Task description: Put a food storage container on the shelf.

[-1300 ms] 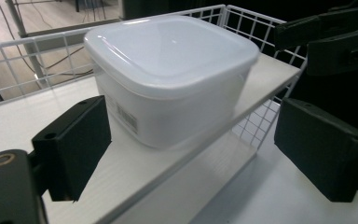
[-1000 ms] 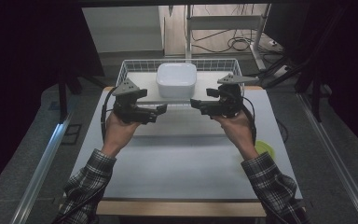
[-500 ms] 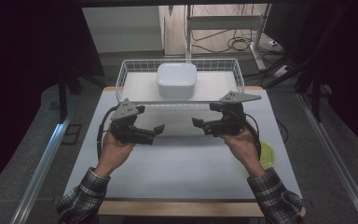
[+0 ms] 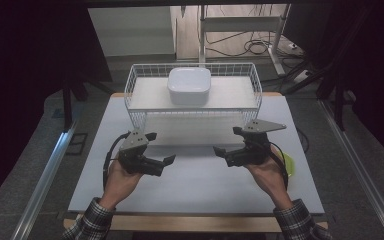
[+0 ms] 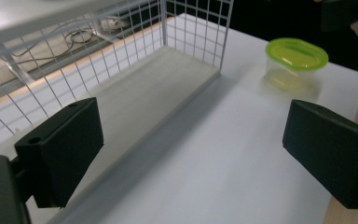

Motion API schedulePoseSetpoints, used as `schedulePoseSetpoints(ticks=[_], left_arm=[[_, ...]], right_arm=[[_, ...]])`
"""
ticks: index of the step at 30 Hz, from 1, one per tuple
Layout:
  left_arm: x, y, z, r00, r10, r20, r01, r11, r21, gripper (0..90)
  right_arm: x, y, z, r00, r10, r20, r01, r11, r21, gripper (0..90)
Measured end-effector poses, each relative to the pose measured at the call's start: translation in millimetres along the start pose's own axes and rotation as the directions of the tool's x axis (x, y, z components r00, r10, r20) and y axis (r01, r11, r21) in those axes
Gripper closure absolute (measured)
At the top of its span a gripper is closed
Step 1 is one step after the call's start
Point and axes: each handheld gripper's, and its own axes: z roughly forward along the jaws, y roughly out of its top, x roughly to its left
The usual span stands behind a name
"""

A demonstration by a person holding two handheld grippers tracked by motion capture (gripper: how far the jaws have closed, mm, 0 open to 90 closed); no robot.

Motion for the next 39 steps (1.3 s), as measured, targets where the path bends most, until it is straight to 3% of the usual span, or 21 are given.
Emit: schedulePoseSetpoints(ticks=[9,22,28,34,39], left_arm=[[-8.7,-29.5,-9.6,0.9999,-0.004,-0.014,0.004,0.9999,0.01,4.4],[-10.8,-83.5,-11.5,0.9947,-0.083,-0.06,0.084,0.9964,0.016,2.8],[-17.0,-97.4,-14.2,0.9944,-0.059,-0.088,0.062,0.9978,0.023,2.7],[-26.8,-110.2,-6.1,0.9978,-0.012,-0.065,0.019,0.9951,0.098,2.4],[-34.8,-114.1,-0.5,0.9973,0.042,-0.061,-0.033,0.9888,0.146,2.1]], right_arm=[[0.9,-32.8,-8.3,0.9998,0.012,0.014,-0.012,0.999,0.03,3.3],[11.1,-73.3,-14.9,0.9992,0.026,0.03,-0.027,0.998,0.05,2.3],[17.3,-88.3,-13.9,0.999,-0.014,0.043,0.01,0.996,0.089,2.3],[21.1,-102.6,-8.8,0.9983,-0.039,0.043,0.033,0.991,0.128,1.9],[23.8,-116.4,-2.3,0.9973,-0.052,0.052,0.04,0.978,0.202,1.4]])
